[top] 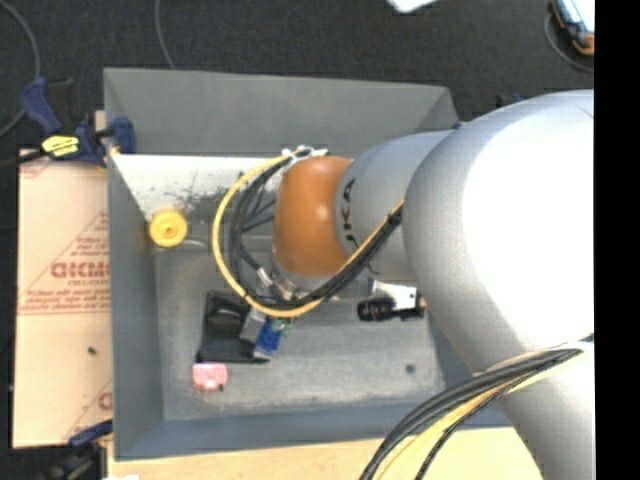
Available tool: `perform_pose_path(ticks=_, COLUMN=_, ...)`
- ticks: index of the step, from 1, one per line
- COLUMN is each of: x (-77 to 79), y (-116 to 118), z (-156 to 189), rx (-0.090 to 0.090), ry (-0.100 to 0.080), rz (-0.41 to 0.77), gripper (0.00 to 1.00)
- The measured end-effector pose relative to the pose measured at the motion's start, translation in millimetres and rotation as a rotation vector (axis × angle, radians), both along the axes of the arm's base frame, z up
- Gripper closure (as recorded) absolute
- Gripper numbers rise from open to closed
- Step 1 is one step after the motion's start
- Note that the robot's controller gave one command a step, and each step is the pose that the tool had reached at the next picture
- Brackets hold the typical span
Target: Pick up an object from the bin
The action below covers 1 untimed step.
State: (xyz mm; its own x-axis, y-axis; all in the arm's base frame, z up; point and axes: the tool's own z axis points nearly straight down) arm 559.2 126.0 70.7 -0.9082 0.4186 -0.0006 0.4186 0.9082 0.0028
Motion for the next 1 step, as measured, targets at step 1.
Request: perform_pose_path(ticks=1, x=-10.6, y=4.0, z=0.2, rx=-0.002, ry=0.004, rz=0.01, gripper=1.0)
